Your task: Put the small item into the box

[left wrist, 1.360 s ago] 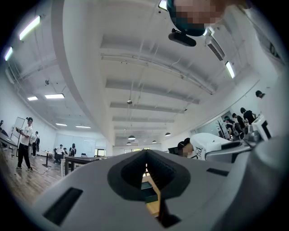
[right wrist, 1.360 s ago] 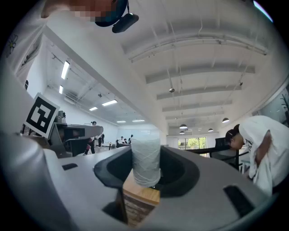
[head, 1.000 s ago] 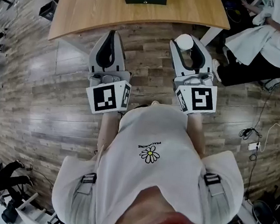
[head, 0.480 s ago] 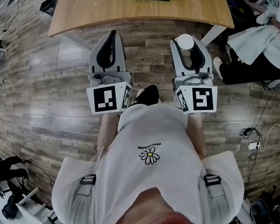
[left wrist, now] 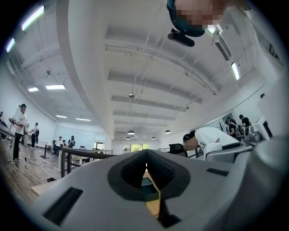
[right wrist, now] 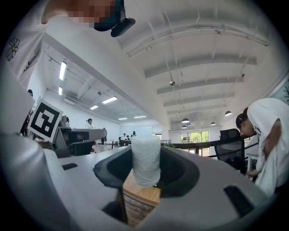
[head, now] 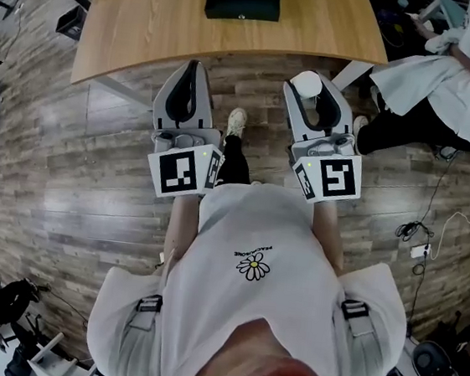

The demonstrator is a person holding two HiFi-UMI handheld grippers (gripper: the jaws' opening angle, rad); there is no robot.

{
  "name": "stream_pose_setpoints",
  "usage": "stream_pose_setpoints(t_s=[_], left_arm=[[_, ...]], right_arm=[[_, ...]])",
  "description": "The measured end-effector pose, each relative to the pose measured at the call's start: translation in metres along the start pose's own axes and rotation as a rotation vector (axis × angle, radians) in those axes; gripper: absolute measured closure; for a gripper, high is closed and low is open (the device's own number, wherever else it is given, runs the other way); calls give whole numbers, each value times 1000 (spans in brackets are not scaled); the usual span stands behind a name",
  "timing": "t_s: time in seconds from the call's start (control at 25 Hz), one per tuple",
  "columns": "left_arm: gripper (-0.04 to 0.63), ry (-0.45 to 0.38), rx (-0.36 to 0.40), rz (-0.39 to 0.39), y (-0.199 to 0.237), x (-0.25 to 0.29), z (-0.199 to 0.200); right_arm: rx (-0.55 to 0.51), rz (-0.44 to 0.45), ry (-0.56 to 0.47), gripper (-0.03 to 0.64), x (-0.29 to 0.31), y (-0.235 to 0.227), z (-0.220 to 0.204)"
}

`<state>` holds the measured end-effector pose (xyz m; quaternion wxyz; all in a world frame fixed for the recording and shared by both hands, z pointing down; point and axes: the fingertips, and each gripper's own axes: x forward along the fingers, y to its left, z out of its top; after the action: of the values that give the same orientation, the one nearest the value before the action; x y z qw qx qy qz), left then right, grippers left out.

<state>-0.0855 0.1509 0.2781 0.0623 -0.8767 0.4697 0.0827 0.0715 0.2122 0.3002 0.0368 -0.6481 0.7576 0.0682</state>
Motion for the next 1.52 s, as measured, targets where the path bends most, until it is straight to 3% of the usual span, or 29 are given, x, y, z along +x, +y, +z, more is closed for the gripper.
stream_pose_setpoints(t_s=[0.4, 0.88, 1.08, 1.52], left_arm=[[578, -13, -10, -70, 33, 120, -15], [579, -31, -43, -119, 122, 278, -34], [578, -4, -73, -132, 136, 315, -50], [579, -8, -59, -52, 122, 349, -57]], right_arm=[[-23, -63, 10, 439, 107, -49, -10], [-84, -121, 25, 439, 277, -89, -13], [-69, -153, 36, 439, 317, -105, -17], [-33, -60, 37, 439, 349, -138, -30]])
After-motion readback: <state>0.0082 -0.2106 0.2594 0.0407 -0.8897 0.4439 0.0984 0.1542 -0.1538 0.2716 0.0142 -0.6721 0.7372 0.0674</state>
